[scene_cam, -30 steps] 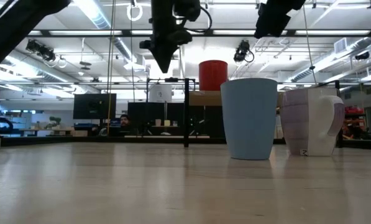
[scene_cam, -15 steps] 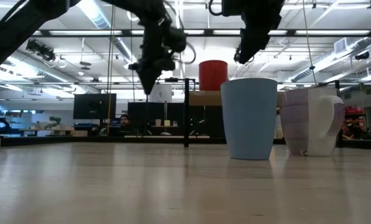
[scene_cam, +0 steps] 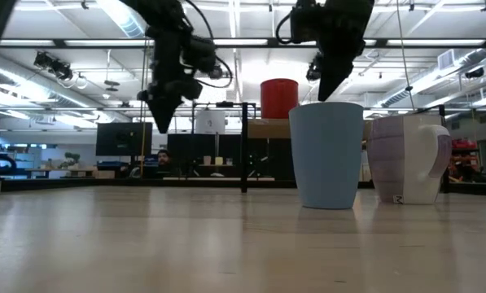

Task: Stack small to large cups/mugs on shelf
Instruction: Put the blue cup on the shelf

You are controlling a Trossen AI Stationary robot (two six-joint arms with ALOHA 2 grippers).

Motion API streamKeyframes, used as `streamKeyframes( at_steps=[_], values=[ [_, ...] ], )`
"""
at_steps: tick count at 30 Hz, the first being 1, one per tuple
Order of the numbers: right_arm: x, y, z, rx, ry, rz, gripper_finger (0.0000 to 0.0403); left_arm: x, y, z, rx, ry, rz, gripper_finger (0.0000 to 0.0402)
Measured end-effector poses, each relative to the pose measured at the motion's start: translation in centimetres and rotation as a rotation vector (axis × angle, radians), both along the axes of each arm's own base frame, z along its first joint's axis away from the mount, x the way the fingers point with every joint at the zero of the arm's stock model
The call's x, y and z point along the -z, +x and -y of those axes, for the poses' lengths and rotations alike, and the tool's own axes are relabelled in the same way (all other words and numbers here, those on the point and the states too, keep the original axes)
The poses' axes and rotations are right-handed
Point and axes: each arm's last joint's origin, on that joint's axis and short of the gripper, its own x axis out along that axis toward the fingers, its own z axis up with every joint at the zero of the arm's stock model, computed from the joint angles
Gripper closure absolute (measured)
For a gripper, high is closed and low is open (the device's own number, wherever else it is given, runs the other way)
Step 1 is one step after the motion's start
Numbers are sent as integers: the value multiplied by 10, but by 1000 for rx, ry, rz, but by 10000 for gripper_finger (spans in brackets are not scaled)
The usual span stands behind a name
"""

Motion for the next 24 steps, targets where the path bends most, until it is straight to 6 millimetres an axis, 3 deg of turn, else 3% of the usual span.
streamKeyframes(
  at_steps=[6, 14, 24],
  values=[
    [8, 3, 3, 16, 3, -41, 275, 5, -17, 42, 11, 35, 89, 368],
    [21, 10, -14, -50, 41, -93, 275, 36, -18, 94, 86, 11, 78, 358],
    [20, 10, -53, -133, 60, -66, 275, 46, -9, 123, 176, 16, 127, 360]
  ],
)
